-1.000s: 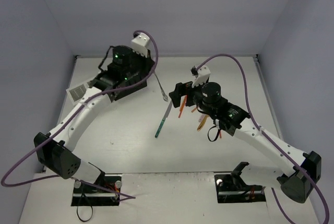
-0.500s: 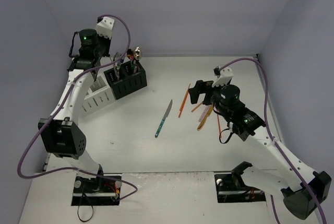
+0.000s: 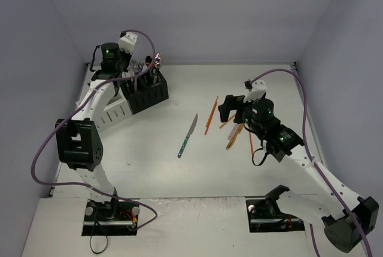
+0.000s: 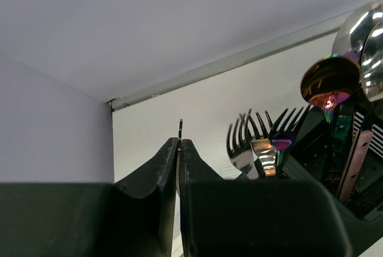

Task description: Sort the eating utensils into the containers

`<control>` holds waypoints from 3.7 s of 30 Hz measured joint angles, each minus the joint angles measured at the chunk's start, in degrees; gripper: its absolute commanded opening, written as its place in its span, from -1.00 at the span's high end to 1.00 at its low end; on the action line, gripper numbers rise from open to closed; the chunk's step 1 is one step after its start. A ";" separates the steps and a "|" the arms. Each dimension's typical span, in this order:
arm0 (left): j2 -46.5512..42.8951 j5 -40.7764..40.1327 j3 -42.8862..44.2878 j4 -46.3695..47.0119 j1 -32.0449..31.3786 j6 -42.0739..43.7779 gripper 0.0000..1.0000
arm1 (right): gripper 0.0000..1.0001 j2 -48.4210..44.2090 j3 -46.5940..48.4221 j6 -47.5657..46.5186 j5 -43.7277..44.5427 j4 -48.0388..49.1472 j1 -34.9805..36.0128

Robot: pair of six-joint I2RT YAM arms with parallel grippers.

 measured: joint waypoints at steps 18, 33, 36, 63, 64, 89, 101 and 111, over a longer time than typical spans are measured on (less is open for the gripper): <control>-14.06 1.76 -6.48 -7.61 -4.53 -13.89 -0.34 | -1.00 -1.69 -0.88 0.04 0.47 -2.95 -0.73; -8.93 1.47 -6.98 -31.55 -29.75 -35.52 -0.39 | -1.00 -4.29 -1.44 1.39 3.89 -9.20 -1.73; -3.46 1.50 -7.03 -32.25 -32.70 -38.07 -0.39 | -1.00 -5.11 -1.79 1.62 4.27 -10.42 -1.88; 16.39 3.18 -0.80 -37.88 -36.23 -42.08 0.90 | -1.00 -12.37 -3.46 3.15 5.73 -16.22 -2.23; 16.48 3.22 -0.66 -37.92 -36.23 -42.15 0.95 | -1.00 -12.37 -3.46 3.15 5.73 -16.30 -2.24; -29.80 -11.88 -11.26 -20.94 -14.68 -37.89 1.00 | -1.00 -12.55 -3.44 3.08 4.96 -16.53 -2.51; -23.59 -13.16 -19.80 0.76 3.52 -34.21 1.00 | -1.00 -11.28 -3.42 3.10 5.68 -16.51 -2.56; -14.13 -11.32 -23.40 12.50 6.19 -33.19 1.00 | -1.00 -11.58 -3.42 3.10 7.46 -16.51 -2.56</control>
